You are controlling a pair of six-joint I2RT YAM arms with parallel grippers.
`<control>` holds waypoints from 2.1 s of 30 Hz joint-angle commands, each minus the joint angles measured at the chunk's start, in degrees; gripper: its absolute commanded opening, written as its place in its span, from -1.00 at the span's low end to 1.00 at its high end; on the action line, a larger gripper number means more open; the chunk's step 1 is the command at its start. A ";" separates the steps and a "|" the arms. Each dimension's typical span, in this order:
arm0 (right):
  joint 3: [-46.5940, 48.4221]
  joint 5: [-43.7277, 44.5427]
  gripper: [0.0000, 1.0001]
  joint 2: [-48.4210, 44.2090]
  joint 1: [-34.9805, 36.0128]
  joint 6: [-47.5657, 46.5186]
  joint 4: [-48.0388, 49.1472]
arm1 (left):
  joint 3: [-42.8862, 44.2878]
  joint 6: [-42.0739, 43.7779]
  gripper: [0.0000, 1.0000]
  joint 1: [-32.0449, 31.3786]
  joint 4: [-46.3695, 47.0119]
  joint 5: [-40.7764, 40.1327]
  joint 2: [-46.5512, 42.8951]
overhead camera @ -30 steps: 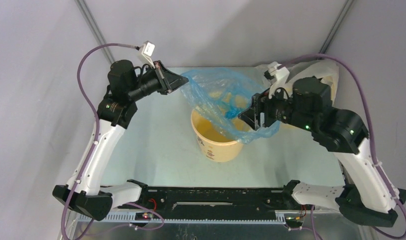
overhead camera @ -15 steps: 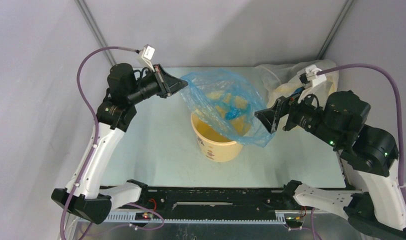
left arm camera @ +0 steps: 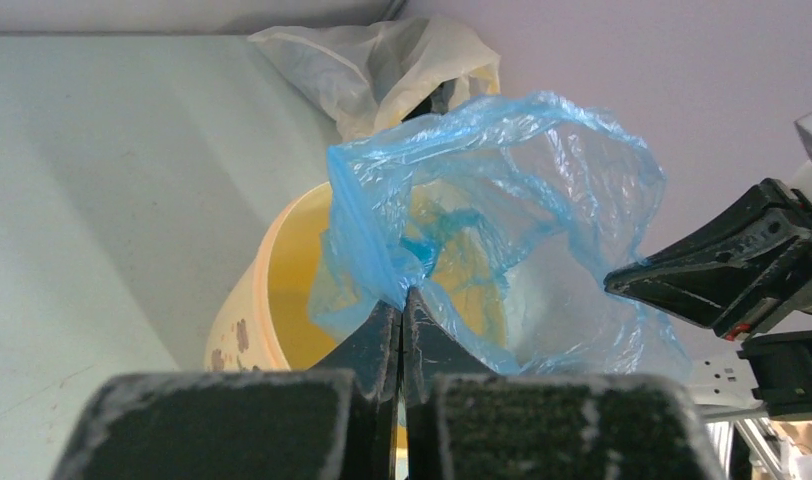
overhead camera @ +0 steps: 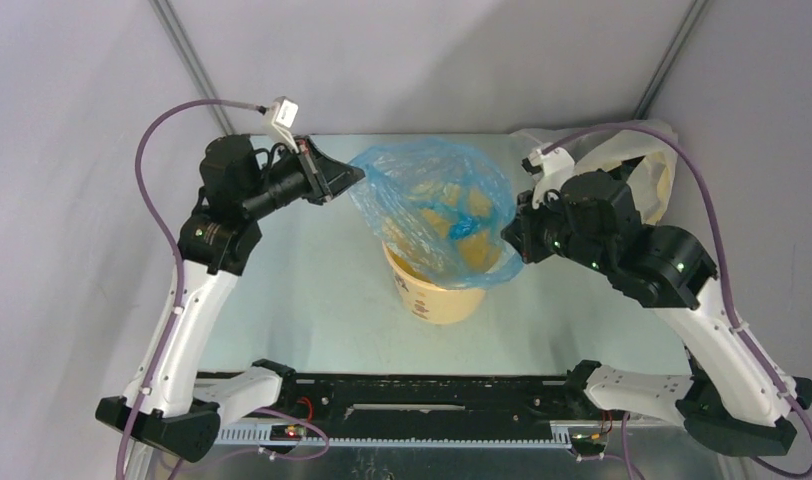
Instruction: Put the trash bags into the trash bin
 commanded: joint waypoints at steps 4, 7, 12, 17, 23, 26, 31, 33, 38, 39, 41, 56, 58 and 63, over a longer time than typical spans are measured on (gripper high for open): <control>1.23 -8.10 -1.00 6.49 -0.77 -1.63 12.05 | 0.05 3.08 -1.00 1.94 -3.23 -1.39 -2.52; 0.56 -12.23 -1.00 9.56 -1.71 -1.63 15.96 | -0.92 3.85 -1.00 2.06 -3.91 -1.47 -3.13; 1.20 -18.48 -1.00 15.35 -2.55 -1.04 21.49 | -1.08 4.66 -1.00 2.33 -5.55 -1.85 -4.40; 1.52 -25.42 -1.00 19.05 -1.86 0.40 25.89 | -0.38 5.84 -1.00 2.41 -7.25 -2.92 -6.08; 0.20 -28.23 -1.00 22.42 -1.46 -0.27 28.61 | 2.60 8.45 -1.00 2.60 -10.89 -7.56 -6.69; -5.08 -30.36 -1.00 21.77 -5.13 1.38 33.57 | 3.64 9.48 -1.00 2.65 -12.21 -9.69 -6.60; -11.38 -33.13 -1.00 22.24 -10.20 3.02 37.20 | 3.63 9.82 -0.99 2.77 -12.22 -10.06 -6.37; -11.74 -31.95 -1.00 22.96 -10.33 2.17 35.51 | 3.06 9.66 -0.99 2.77 -12.06 -8.70 -5.60; -15.51 -29.29 -1.00 20.05 -10.43 1.43 34.67 | -0.92 9.06 -1.00 2.77 -10.19 -6.15 -4.29; -15.95 -28.53 -1.00 19.11 -10.50 1.17 34.08 | -1.73 8.90 -1.00 2.77 -9.60 -5.93 -4.18; -16.02 -27.54 -1.00 16.95 -10.57 0.52 32.50 | -3.20 8.19 -1.00 2.77 -8.39 -4.84 -3.73; -19.12 -19.03 -1.00 -0.23 -10.60 -0.28 17.72 | -7.71 7.83 -1.00 -1.46 -6.29 -5.45 -0.48; -19.16 -16.13 -1.00 -2.14 -10.74 -0.53 16.15 | -8.52 8.52 -1.00 -1.46 -6.78 -6.23 -1.72; -19.85 -12.52 -1.00 -3.82 -11.36 -1.10 12.20 | -13.07 9.20 -1.00 -1.49 -7.86 -5.90 -5.70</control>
